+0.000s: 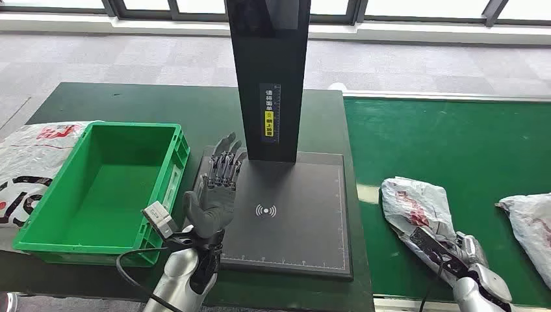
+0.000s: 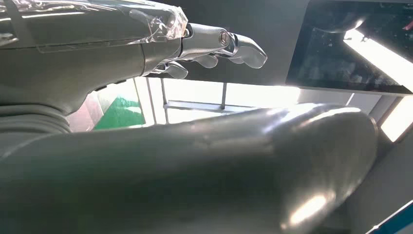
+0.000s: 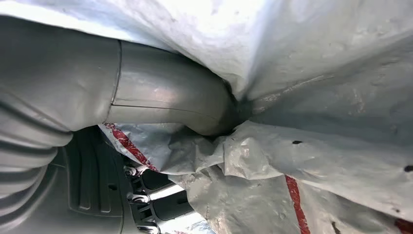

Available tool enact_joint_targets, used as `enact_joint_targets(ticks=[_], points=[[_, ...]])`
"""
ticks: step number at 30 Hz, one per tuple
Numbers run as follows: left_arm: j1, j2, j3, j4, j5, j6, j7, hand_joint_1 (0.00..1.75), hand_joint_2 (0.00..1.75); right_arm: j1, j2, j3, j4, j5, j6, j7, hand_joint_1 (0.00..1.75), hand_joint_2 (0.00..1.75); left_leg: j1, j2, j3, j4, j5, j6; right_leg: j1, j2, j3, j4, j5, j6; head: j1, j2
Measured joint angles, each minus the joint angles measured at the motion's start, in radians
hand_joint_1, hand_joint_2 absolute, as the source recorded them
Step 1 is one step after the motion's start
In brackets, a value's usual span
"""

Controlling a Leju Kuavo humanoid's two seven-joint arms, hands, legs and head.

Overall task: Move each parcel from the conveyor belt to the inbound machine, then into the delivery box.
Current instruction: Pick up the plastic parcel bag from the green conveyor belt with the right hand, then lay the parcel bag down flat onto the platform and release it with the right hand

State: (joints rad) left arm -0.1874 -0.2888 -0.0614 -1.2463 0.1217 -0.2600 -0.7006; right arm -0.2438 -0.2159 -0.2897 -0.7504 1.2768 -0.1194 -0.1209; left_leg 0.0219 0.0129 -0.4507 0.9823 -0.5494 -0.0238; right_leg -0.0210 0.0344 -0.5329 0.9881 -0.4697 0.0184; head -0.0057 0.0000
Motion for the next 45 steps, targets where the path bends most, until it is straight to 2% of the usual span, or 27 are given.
enact_joint_targets(ticks=[7, 12, 18, 22, 26, 30, 37, 42, 45], points=[[0.000, 0.000, 0.003, 0.002, 0.001, 0.004, 0.000, 0.00, 0.00, 0.000, 0.004, 0.016, 0.000, -0.010, -0.015, 0.000, 1.75, 1.75, 0.000, 0.000, 0.000, 0.000, 0.000, 0.000, 0.000, 0.000, 0.000, 0.000, 0.000, 0.000, 0.000, 0.000], [0.000, 0.000, 0.003, 0.002, -0.002, 0.012, 0.000, 0.00, 0.00, 0.021, 0.022, 0.021, -0.055, -0.066, -0.137, -0.041, 1.75, 1.75, -0.002, -0.002, -0.002, 0.000, 0.000, 0.000, -0.002, -0.002, -0.001, 0.000, 0.000, 0.000, 0.000, 0.000], [0.009, -0.005, 0.003, 0.001, -0.014, 0.019, 0.000, 0.00, 0.00, 0.140, 0.100, 0.066, -0.397, -0.117, -0.332, -0.141, 1.75, 1.75, -0.002, -0.017, -0.010, 0.000, 0.005, 0.000, -0.003, -0.016, -0.006, 0.001, -0.002, 0.000, 0.000, 0.000], [0.011, -0.005, 0.003, -0.001, -0.022, 0.019, 0.000, 0.00, 0.00, 0.223, 0.154, 0.196, -0.643, -0.053, -0.460, -0.164, 1.75, 1.75, -0.002, -0.018, -0.015, -0.001, 0.005, -0.001, -0.003, -0.018, -0.009, 0.002, -0.004, -0.001, 0.000, 0.000], [0.012, -0.005, 0.003, -0.006, -0.021, 0.018, 0.000, 0.00, 0.00, 0.249, 0.179, 0.343, -0.779, -0.027, -0.530, -0.136, 1.75, 1.75, -0.002, -0.019, -0.016, -0.001, 0.005, -0.001, -0.003, -0.019, -0.011, 0.002, -0.004, -0.001, 0.000, 0.000], [0.013, -0.005, 0.004, -0.010, -0.015, 0.016, 0.000, 0.00, 0.00, 0.251, 0.181, 0.441, -0.839, -0.084, -0.552, -0.120, 1.75, 1.75, -0.003, -0.019, -0.016, 0.000, 0.005, -0.001, -0.004, -0.019, -0.011, 0.002, -0.004, -0.001, 0.000, 0.000], [0.016, -0.005, 0.004, -0.018, -0.012, 0.007, 0.000, 0.00, 0.00, 0.243, 0.180, 0.516, -0.859, -0.168, -0.533, -0.140, 1.75, 1.75, -0.003, -0.019, -0.017, 0.000, 0.005, -0.001, -0.004, -0.019, -0.011, 0.002, -0.004, -0.001, 0.000, 0.000], [0.014, -0.007, 0.004, -0.013, -0.012, 0.002, 0.000, 0.00, 0.00, 0.172, 0.188, 0.576, -0.777, -0.300, -0.433, -0.193, 1.75, 1.75, -0.003, -0.018, -0.017, 0.000, 0.005, -0.001, -0.004, -0.018, -0.013, 0.002, -0.004, -0.001, 0.000, 0.000], [0.014, -0.008, 0.004, -0.009, -0.013, 0.002, 0.000, 0.00, 0.00, 0.134, 0.203, 0.601, -0.705, -0.335, -0.416, -0.212, 1.75, 1.75, -0.003, -0.019, -0.014, 0.000, 0.006, -0.001, -0.003, -0.019, -0.013, 0.003, -0.004, -0.001, 0.000, 0.000]])
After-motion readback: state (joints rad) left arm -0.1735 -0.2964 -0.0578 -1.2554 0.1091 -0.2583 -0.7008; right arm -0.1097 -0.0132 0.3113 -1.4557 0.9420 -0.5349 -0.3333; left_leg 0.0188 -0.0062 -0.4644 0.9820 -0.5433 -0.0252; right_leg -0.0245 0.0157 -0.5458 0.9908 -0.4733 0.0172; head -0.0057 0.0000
